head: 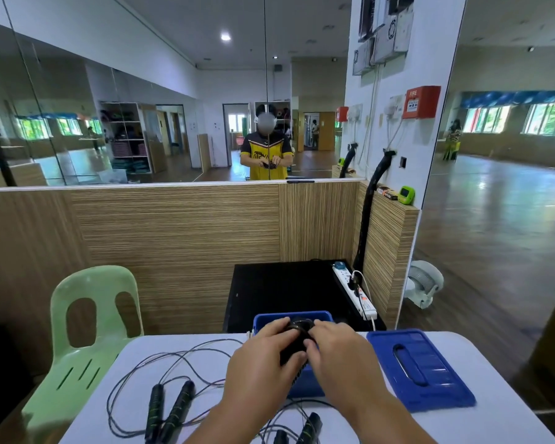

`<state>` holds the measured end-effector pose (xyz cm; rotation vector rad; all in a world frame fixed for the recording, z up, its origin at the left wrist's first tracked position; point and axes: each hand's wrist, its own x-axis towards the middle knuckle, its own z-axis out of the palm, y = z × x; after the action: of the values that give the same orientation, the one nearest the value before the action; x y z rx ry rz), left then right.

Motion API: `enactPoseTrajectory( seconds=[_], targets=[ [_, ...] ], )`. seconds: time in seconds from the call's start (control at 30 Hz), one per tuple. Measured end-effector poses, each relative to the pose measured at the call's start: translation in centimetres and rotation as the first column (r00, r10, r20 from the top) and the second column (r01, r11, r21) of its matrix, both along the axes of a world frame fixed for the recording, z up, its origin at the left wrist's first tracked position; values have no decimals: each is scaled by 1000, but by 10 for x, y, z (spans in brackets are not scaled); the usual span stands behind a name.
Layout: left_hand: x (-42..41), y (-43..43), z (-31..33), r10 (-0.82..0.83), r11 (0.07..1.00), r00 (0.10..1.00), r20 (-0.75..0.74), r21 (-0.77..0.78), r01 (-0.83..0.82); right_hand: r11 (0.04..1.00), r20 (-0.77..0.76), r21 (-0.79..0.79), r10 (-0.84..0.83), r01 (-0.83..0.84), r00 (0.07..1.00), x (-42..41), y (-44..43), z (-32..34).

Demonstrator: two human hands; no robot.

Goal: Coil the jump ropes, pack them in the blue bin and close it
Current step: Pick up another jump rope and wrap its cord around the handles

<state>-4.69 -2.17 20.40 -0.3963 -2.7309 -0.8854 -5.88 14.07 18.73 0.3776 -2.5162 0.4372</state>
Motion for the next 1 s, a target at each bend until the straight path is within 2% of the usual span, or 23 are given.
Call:
enactPoseTrajectory(
  seconds=[0.07,0.27,0.43,0.6,0.77,0.93,1.0],
  targets=[
    [2,4,1,29,999,1000,0,-40,-29,1000,65,-25,-8,10,998,-3,-3,-2],
    [2,7,-2,41,999,999,15,-26,-40,978,155,-206,7,25,988,0,-6,1],
    [1,6,-7,43,999,997,63,7,-44,939,366,-328,28,101,930,-2,-10,-3],
    [6,5,-10,59,997,992,110,40,-63,821,550,-534,156,202,820,-5,-8,0],
    [11,4,-6,14,996,992,124,91,-26,702,564,-683,331,201,757,3,-1,15],
    [16,6,1,-53,994,993,106,97,42,761,591,-640,396,110,703,-1,12,24],
    [16,8,3,-38,997,996,76,66,33,787,583,-612,389,71,713,-3,17,26]
  ],
)
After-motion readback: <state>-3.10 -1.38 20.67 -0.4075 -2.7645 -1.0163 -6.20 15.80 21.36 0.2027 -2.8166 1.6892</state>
